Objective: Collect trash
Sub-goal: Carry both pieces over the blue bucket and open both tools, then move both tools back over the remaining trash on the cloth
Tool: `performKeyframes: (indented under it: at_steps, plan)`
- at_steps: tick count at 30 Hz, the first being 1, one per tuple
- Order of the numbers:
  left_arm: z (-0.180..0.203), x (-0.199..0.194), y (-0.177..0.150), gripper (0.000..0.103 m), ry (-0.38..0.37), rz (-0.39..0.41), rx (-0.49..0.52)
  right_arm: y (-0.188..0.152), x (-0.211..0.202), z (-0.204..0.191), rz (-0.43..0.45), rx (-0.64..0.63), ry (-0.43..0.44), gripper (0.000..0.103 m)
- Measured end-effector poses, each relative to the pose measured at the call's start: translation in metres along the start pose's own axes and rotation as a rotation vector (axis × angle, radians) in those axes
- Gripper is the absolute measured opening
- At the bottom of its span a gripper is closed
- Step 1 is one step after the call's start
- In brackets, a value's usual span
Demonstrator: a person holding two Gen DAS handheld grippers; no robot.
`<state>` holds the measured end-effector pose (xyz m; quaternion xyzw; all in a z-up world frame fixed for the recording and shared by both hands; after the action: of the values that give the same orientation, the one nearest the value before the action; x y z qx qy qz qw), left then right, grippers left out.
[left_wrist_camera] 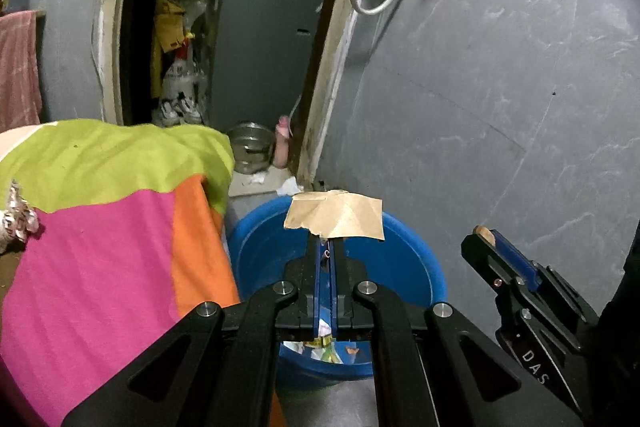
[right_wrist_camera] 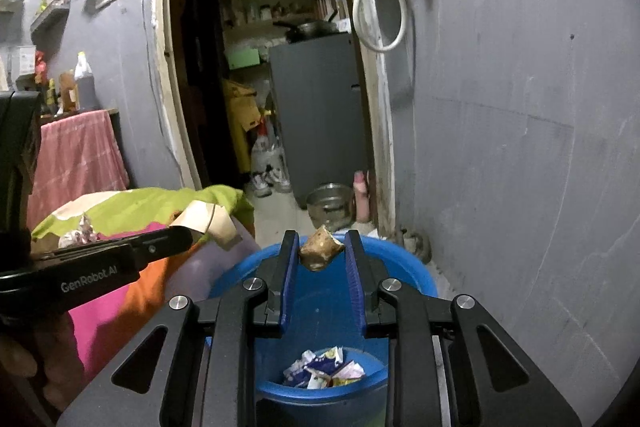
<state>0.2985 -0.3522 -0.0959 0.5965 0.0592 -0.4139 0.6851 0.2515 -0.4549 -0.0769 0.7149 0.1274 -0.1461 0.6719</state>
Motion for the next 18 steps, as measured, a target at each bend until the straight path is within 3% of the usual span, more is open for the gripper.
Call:
performKeyframes:
  at_steps: [10, 18]
  plan:
    - [-0.007, 0.004, 0.004, 0.011, -0.032, -0.060, -0.047, 0.000, 0.001, 0.005, -0.019, 0.022, 0.005, 0.030]
    - [-0.015, -0.037, 0.027, 0.026, -0.062, 0.044, -0.082, 0.026, -0.023, 0.000, 0.057, 0.007, -0.013, 0.036]
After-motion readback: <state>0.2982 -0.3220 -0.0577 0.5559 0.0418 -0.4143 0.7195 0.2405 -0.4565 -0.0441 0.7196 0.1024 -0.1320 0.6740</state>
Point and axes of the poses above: each gripper's, at about its wrist camera, not at the fingertips, and x roughly the way its jaws point, z to its right, y to its top, the point moved 7 cm from there along x, roughly the way its jaws point, and after that the axes turned 4 degrees about -x, right-handed, at the moved point
